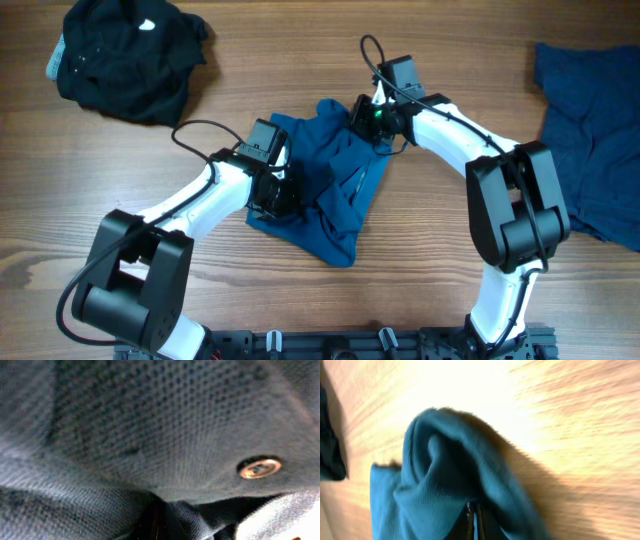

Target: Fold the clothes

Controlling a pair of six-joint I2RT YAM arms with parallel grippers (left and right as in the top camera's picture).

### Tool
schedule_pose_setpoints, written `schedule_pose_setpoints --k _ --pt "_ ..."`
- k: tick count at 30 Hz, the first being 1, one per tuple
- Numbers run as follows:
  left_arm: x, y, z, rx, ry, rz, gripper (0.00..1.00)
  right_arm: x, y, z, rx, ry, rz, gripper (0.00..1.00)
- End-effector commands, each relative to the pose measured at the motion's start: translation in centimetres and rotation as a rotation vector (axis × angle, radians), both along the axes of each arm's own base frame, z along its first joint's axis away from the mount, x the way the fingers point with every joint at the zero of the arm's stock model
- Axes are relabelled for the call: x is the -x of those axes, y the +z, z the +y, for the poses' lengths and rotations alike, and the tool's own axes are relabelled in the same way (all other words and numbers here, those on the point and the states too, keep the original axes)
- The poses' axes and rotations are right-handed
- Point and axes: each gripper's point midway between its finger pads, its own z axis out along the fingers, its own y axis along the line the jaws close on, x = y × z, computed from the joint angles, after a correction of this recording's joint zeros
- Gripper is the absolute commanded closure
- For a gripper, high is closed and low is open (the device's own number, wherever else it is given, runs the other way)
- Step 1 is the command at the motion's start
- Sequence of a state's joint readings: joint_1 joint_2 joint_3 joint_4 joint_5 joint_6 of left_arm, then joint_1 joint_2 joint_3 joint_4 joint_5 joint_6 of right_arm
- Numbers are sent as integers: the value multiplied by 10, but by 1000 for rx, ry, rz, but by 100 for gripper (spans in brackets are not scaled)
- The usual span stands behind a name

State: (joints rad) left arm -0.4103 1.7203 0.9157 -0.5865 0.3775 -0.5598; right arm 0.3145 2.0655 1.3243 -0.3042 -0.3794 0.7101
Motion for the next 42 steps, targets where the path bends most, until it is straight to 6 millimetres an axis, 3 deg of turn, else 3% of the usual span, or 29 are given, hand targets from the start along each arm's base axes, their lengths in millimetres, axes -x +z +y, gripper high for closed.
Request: schedule_pose_setpoints --k 1,7,10,14,18,19,20,22,24,28,30,34,39,42 --pt "42 -32 18 -78 -3 131 96 -11 -5 -6 33 1 -31 96" --pt "48 -35 21 -82 -15 137 96 -10 -2 -8 47 -3 -21 96" --pt "46 -29 18 -72 -20 114 96 -13 22 -7 62 33 -51 96" --pt "48 -8 10 -70 -34 59 96 -17 80 -18 121 23 -113 96" --pt "39 28 12 -118 36 -90 96 -10 139 -21 100 15 -173 93" --pt "30 53 13 -110 83 -192 96 -3 159 -20 72 25 -198 92" --pt "27 64 15 -101 107 -232 96 1 166 -21 71 24 -203 92" --pt "23 91 17 -57 150 -319 96 8 177 -23 69 24 -208 92" --pt "18 115 20 -25 172 -410 89 19 184 -21 46 42 -195 92" --pt "-6 150 36 -56 237 -619 78 48 190 15 -78 168 -132 96" --pt "-18 161 34 -38 237 -685 75 64 186 33 -94 221 -104 96" --pt "-45 156 34 -59 221 -732 80 92 172 44 -45 231 -2 96" --pt "-73 104 42 -39 196 -602 92 114 150 17 67 103 173 96" --pt "-87 79 46 4 193 -545 94 123 146 12 85 96 217 96"
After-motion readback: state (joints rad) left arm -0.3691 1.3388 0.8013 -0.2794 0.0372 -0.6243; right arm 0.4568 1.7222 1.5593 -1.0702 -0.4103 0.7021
